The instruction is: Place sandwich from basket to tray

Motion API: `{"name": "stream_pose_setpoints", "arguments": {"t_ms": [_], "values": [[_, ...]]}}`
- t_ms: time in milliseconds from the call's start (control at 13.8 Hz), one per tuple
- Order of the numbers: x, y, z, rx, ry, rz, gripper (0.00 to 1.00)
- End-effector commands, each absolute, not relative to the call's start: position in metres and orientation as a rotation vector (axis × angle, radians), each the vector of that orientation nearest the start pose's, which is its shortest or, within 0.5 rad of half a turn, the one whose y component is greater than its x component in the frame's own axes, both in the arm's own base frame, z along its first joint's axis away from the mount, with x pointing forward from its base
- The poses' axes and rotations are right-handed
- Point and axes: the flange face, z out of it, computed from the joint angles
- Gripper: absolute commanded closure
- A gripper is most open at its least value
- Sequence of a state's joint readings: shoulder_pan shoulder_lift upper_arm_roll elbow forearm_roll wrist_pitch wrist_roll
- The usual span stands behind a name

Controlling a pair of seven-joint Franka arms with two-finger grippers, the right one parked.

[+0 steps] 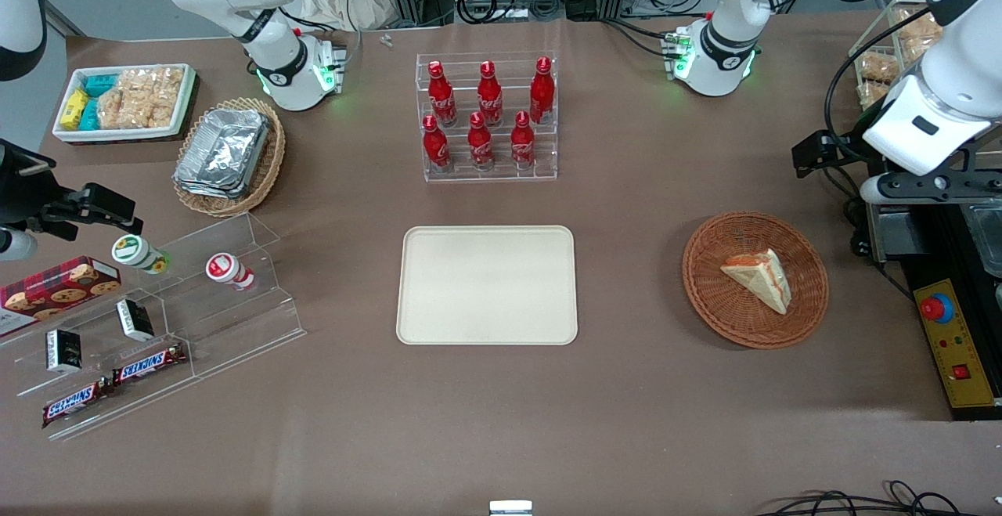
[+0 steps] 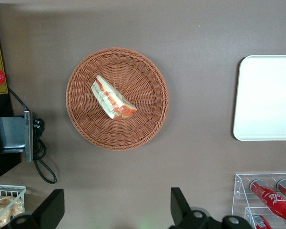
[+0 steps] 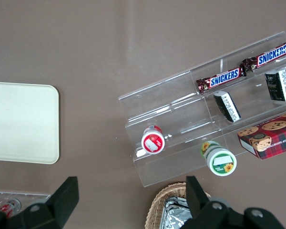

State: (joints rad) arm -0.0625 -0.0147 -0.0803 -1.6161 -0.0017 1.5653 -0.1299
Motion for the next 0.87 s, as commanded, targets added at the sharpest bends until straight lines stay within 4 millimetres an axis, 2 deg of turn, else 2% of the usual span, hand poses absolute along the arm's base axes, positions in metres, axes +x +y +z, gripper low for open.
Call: {"name": "stream_pose_setpoints", "arguments": {"t_ms": [0, 433, 650, 794], "values": [[0.537, -0.077, 0.615, -3.122, 0.002, 0.064, 0.00], [0.538, -0.072, 0.616, -3.128, -0.074, 0.065, 0.00], [0.540, -0.073, 0.611, -3.103, -0.425, 0.071, 0.00], [0.540, -0.074, 0.602, -3.081, -0.556, 0.101, 0.00]]}}
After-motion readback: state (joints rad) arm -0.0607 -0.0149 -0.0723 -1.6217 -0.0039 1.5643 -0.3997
